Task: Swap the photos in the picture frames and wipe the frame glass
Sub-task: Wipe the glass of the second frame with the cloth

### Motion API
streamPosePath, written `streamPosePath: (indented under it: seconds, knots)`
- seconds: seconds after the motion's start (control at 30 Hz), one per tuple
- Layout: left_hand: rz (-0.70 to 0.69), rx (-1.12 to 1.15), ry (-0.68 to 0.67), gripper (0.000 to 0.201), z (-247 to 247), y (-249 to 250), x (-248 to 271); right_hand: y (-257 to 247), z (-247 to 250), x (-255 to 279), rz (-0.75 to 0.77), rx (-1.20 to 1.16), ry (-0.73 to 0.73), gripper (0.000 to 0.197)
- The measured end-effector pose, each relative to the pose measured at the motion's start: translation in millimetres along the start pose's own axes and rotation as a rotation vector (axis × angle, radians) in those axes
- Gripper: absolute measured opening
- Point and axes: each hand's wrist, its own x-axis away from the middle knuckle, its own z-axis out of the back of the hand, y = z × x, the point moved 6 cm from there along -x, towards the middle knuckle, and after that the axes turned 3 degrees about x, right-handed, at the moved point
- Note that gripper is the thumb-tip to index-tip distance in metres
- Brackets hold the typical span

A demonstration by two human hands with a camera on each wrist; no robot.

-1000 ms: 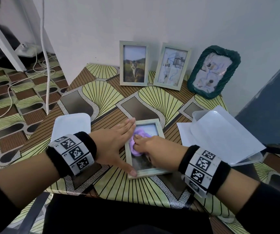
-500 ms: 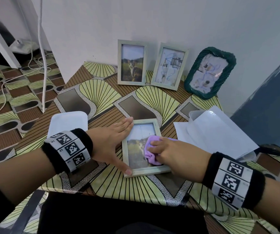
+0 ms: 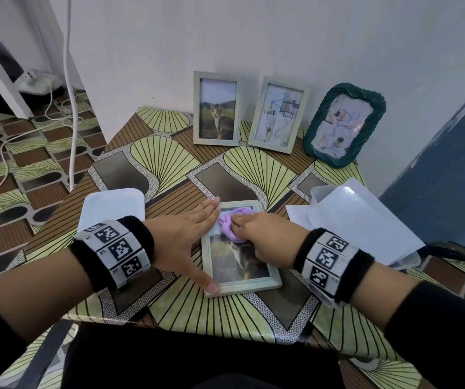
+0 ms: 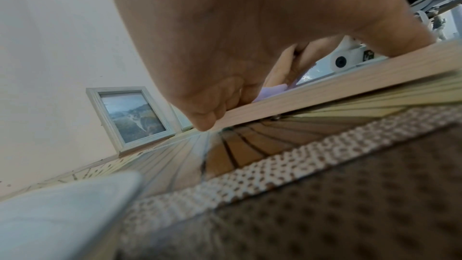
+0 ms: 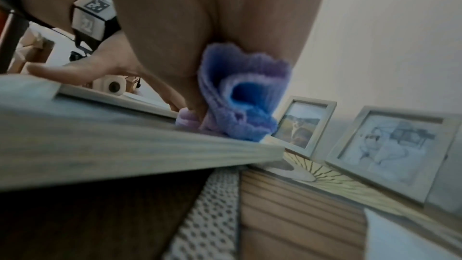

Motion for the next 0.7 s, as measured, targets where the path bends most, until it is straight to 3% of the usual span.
streamPosePath:
  seconds: [0.07,0.17,0.23,0.37,0.5,0.6,0.7]
  knots:
    - [-0.005,0.006,0.005,0.153,0.0,-0.1,-0.1,-5.1,3.1,-8.3,-0.009,-0.045,0.0,0.05]
    - [-0.01,0.014,0.01,0.153,0.2,-0.5,-0.3,-13.6,9.5,-10.1,0.015,-0.182,0.084,0.023]
    - [-0.008,0.013,0.018,0.153,0.1,-0.7,-0.3,-17.3,10.2,-6.5,0.03,-0.249,0.107,0.017]
    - [-0.003,0.001,0.039,0.153,0.7,-0.8,0.4,-22.5,9.2,6.4,0.096,-0.346,0.131,0.021]
    - [-0.004,-0.022,0.043,0.154,1.3,-1.2,0.4,-35.8,5.8,31.6,0.264,-0.395,0.124,0.023]
    - [-0.005,-0.024,0.043,0.154,1.5,-1.1,0.5,-35.9,2.8,49.2,0.244,-0.418,0.085,0.037]
    - [-0.003,-0.011,0.037,0.154,1.6,-0.9,1.3,-33.4,2.6,56.9,0.206,-0.269,0.08,0.033]
